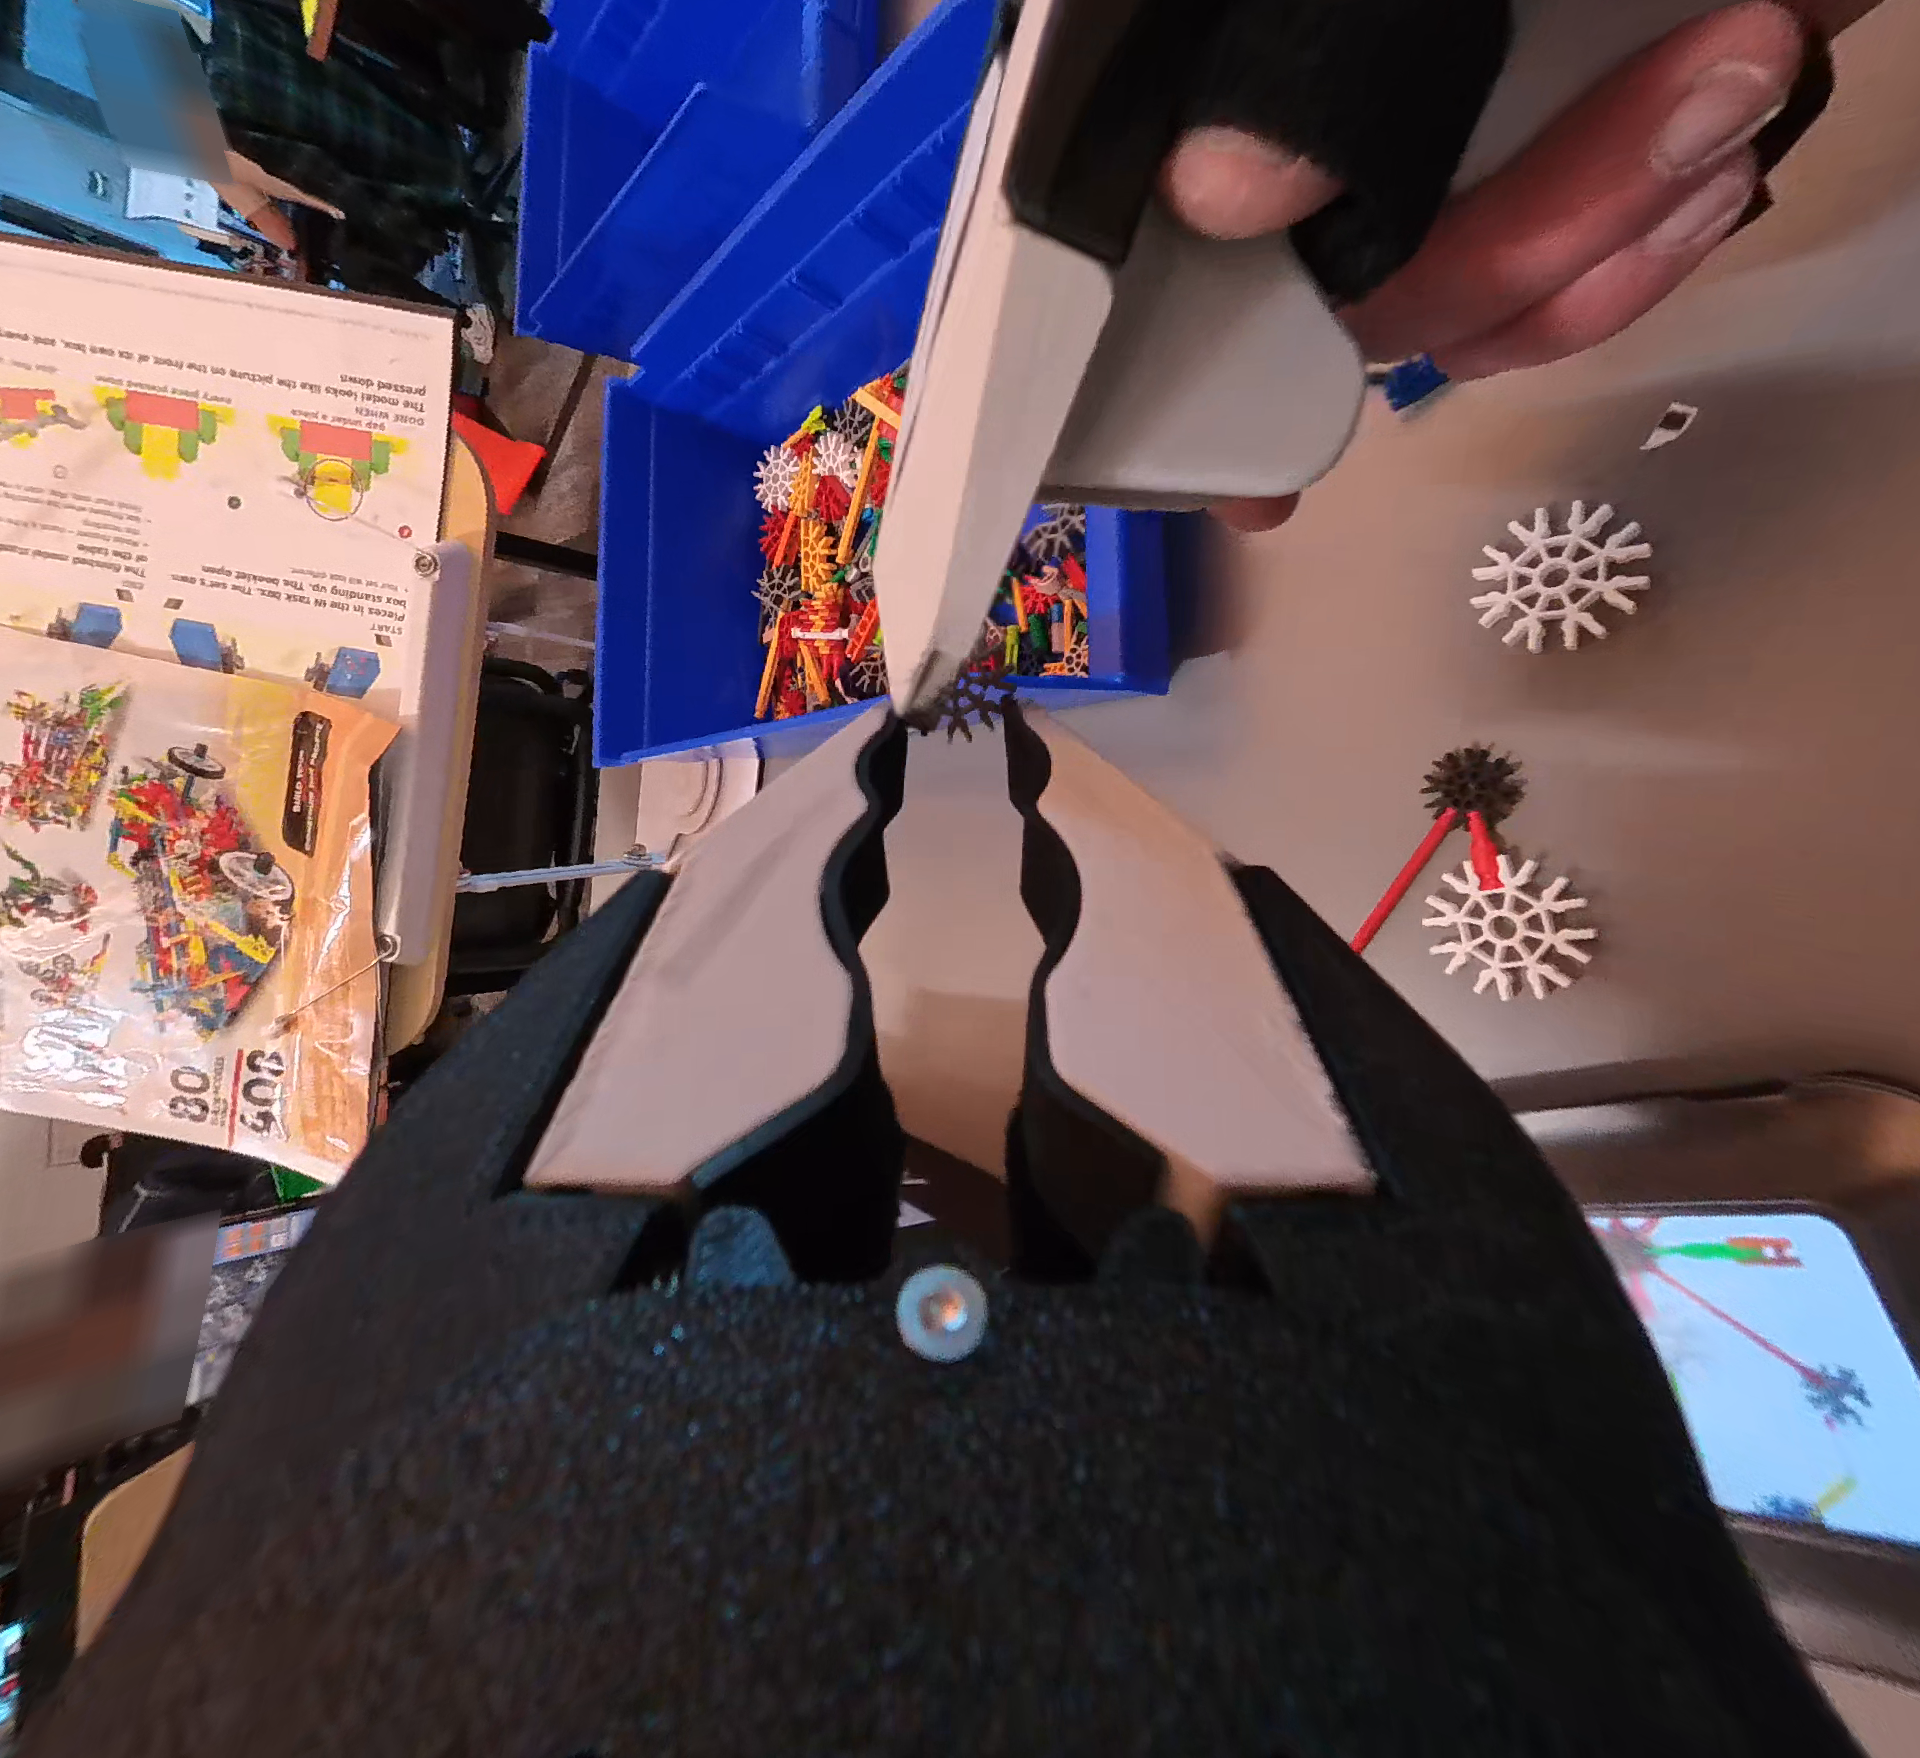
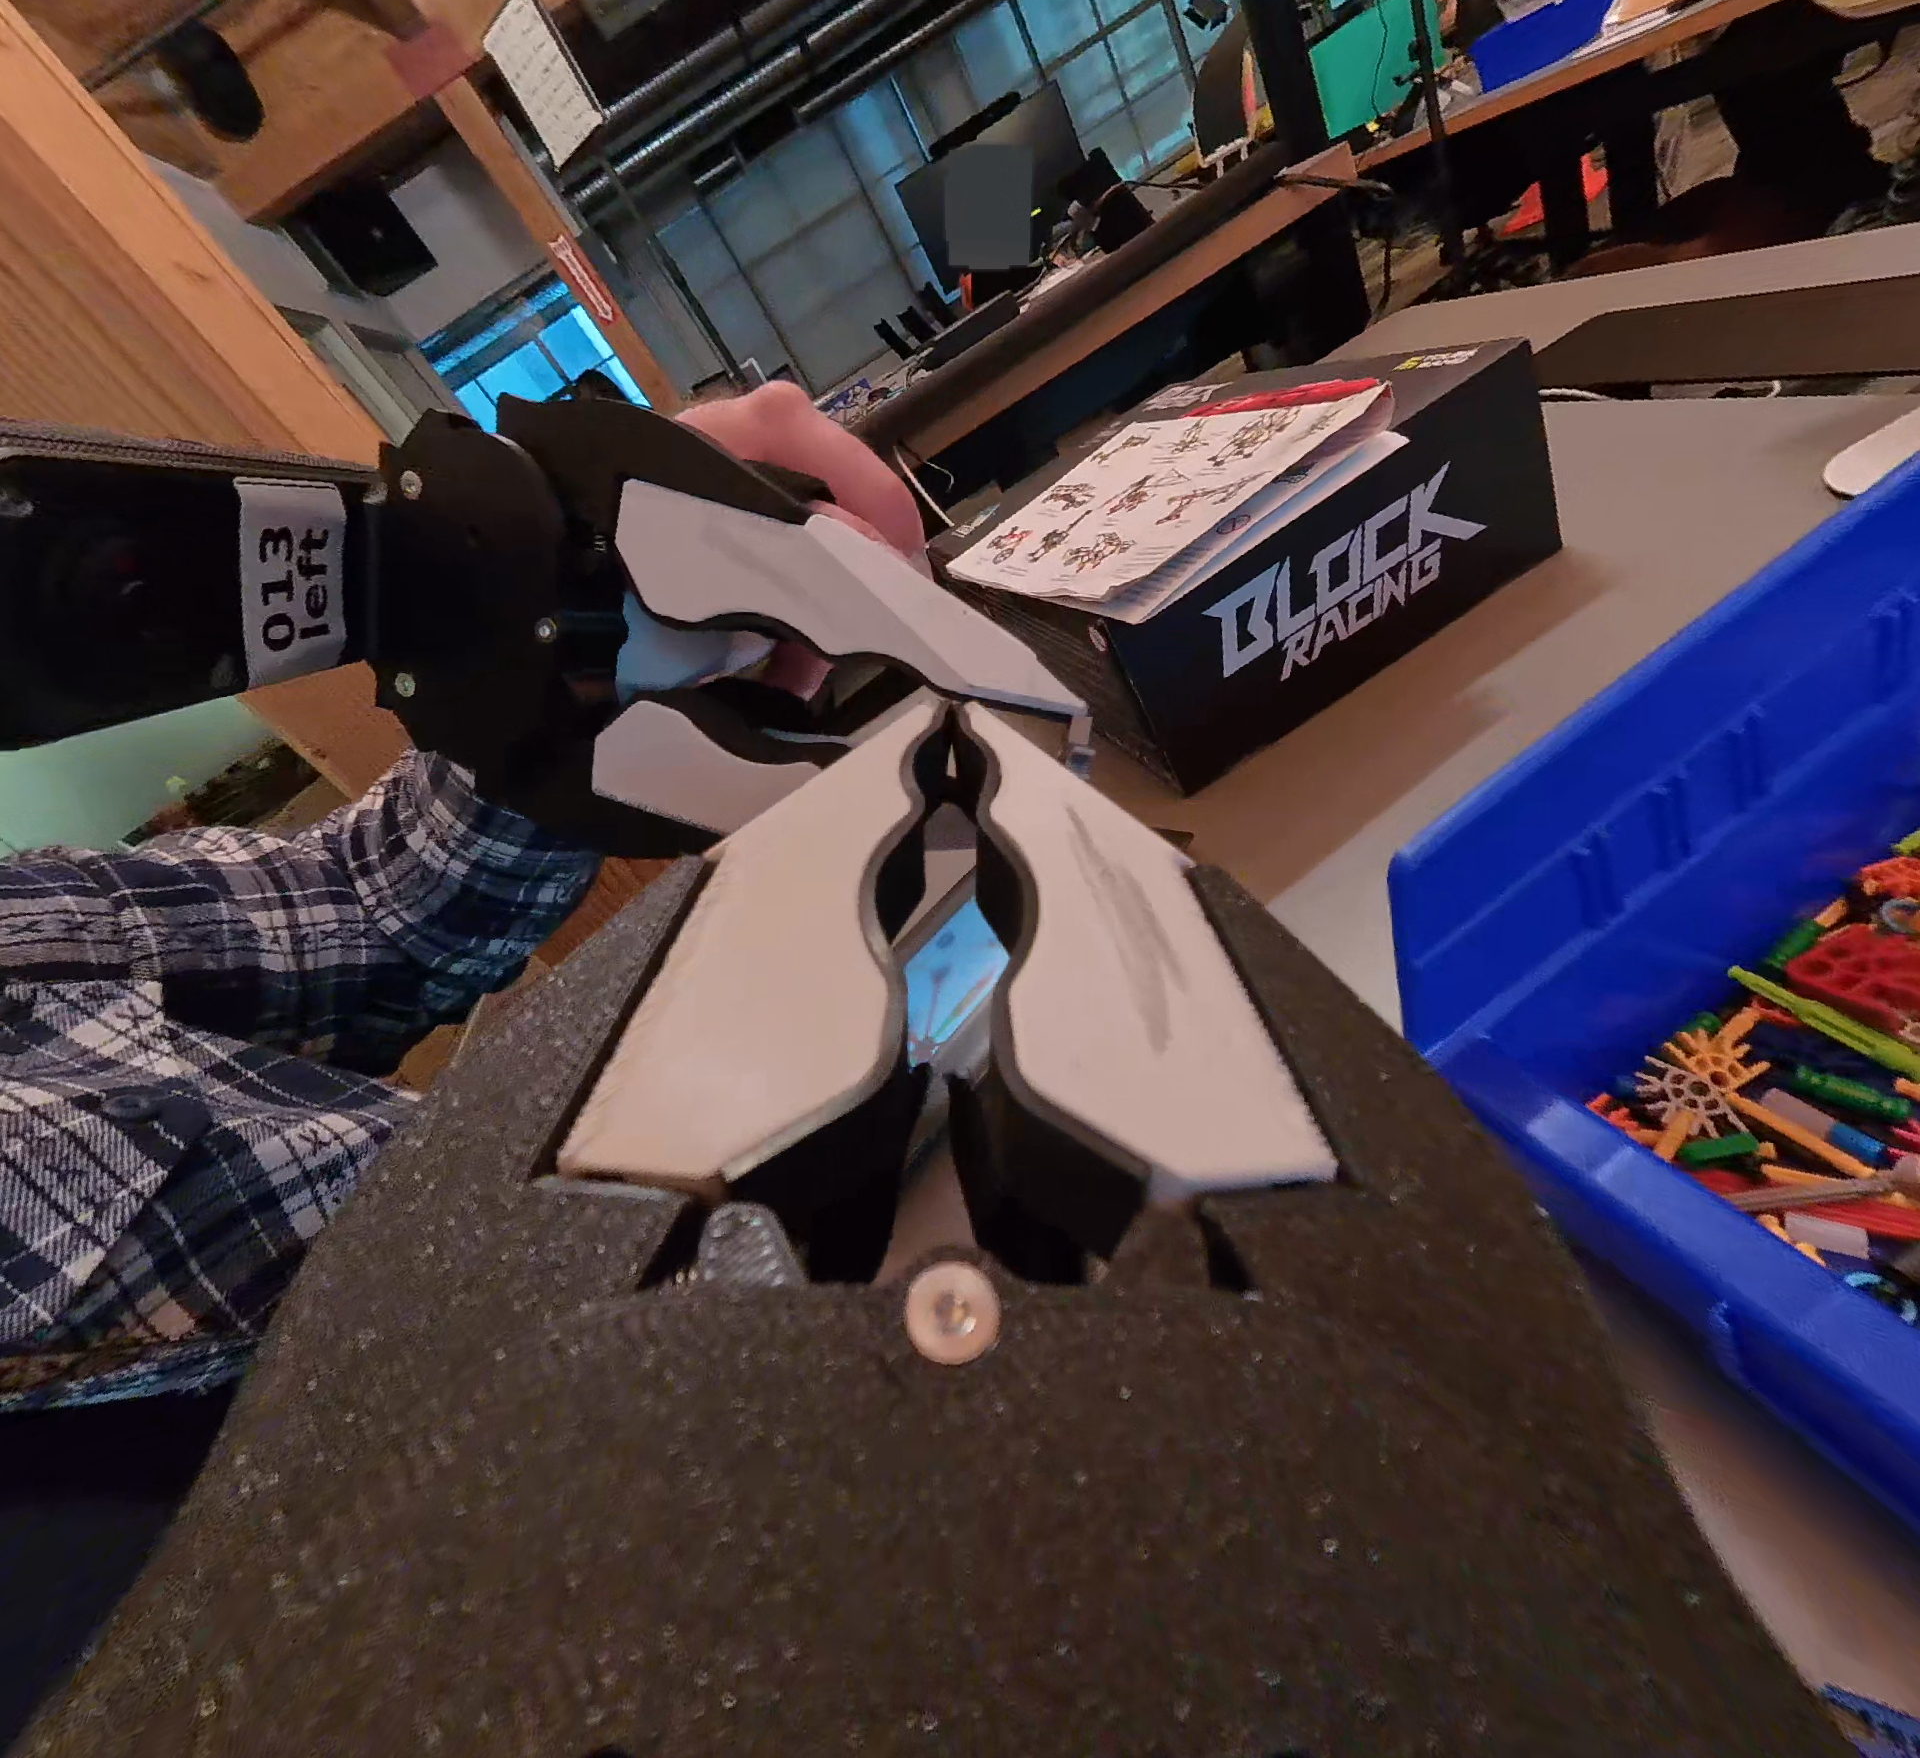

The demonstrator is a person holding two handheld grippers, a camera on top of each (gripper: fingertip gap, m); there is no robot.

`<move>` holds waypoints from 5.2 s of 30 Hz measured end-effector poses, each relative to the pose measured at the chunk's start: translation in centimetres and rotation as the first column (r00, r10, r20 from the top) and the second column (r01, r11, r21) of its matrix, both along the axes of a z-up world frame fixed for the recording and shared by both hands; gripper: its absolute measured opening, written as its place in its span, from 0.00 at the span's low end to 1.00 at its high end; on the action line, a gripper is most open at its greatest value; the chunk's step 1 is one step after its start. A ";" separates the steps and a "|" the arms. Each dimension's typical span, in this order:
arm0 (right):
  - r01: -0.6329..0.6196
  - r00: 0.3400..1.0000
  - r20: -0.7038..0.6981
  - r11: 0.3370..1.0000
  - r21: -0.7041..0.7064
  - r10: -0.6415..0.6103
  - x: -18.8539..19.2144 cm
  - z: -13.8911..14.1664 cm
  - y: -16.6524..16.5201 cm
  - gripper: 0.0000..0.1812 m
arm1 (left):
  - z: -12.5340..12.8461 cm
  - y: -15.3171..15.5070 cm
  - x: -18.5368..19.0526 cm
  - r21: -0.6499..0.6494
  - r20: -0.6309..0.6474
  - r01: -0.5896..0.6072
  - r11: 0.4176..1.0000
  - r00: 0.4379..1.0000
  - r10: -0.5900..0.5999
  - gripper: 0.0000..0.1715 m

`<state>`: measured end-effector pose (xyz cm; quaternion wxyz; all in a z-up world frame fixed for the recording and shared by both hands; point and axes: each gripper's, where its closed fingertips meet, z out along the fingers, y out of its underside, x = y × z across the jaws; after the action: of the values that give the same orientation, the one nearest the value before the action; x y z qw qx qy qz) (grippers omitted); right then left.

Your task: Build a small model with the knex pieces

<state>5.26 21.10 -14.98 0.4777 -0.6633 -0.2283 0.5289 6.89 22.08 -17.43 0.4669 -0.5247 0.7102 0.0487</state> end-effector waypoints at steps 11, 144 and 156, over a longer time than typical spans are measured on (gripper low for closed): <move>-0.066 0.998 -0.025 0.998 -0.006 0.065 -0.9 0.1 -0.4 0.00 | 0.2 -0.2 -1.1 -0.007 0.080 -0.038 0.999 0.996 0.038 0.11; -0.298 0.544 0.836 0.947 0.117 0.068 2.2 -15.9 -4.0 0.13 | -11.0 -1.9 -4.3 -0.911 -0.159 -0.190 0.365 0.981 0.114 0.01; -0.344 0.534 0.838 0.934 0.096 0.111 2.0 -17.2 -4.5 0.12 | -13.1 -1.9 -3.4 -0.922 -0.251 -0.270 0.276 0.963 0.103 0.01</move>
<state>7.27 16.58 -32.18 0.3222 -0.7305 -0.5732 0.1845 3.45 20.16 -30.56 0.0061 -0.7727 0.5653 -0.2886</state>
